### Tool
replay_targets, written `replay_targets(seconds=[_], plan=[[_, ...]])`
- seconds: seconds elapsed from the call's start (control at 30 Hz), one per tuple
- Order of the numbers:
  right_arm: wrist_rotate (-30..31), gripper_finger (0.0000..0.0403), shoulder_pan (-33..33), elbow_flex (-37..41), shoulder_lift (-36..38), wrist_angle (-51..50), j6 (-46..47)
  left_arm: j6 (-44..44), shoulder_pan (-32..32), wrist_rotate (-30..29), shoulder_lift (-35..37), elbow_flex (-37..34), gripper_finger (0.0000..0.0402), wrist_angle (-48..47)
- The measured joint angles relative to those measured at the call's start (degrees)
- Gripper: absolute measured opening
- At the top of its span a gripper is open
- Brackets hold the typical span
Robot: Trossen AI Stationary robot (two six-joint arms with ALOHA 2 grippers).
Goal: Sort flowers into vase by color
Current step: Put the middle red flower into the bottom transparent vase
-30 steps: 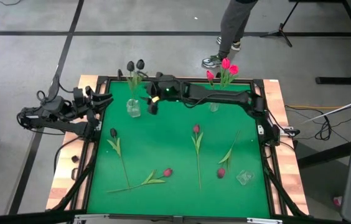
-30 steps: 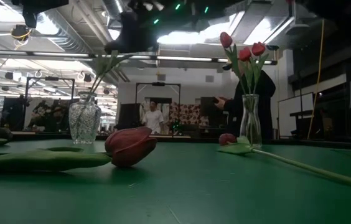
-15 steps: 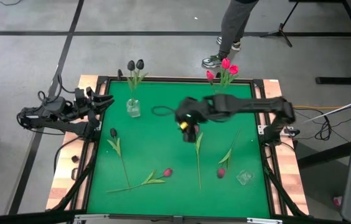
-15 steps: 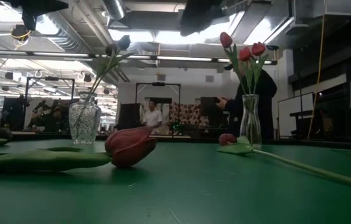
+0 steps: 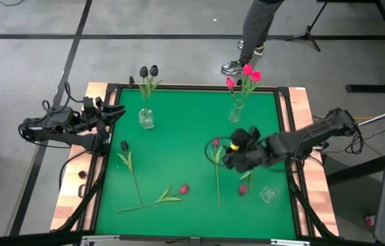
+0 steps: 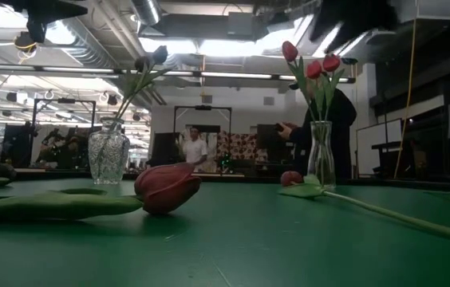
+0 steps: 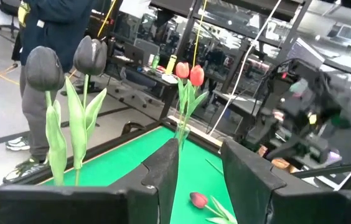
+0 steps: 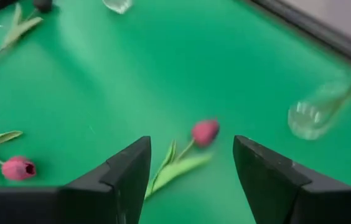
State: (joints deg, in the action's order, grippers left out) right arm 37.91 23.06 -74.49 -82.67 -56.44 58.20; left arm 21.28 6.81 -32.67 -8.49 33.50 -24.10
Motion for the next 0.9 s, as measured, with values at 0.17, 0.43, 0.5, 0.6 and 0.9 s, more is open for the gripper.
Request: replay_targets(seconds=[0.17, 0.43, 0.5, 0.6, 0.9], plan=[[1.60, 0.0227, 4.32, 6.76, -2.51, 1.14, 16.71, 0.85, 0.00, -0.01, 0.00, 0.00, 0.0119, -0.01], [4.06, 0.0227, 5.06, 10.35, -9.25, 4.78, 27.49, 1.12, -0.02, -0.02, 0.00, 0.00, 0.0119, -0.80], [4.07, 0.0227, 4.97, 10.37, -11.59, 6.27, 27.49, 1.14, -0.01, -0.02, 0.00, 0.00, 0.0119, -0.97], [3.56, 0.0227, 4.55, 10.44, -14.83, 7.58, 27.49, 1.14, 0.00, -0.02, 0.00, 0.00, 0.0119, -0.98], [-0.19, 0.0227, 3.11, 10.44, -20.93, 14.54, 26.17, 1.14, -0.02, -0.04, 0.02, 0.00, 0.0119, -1.18]])
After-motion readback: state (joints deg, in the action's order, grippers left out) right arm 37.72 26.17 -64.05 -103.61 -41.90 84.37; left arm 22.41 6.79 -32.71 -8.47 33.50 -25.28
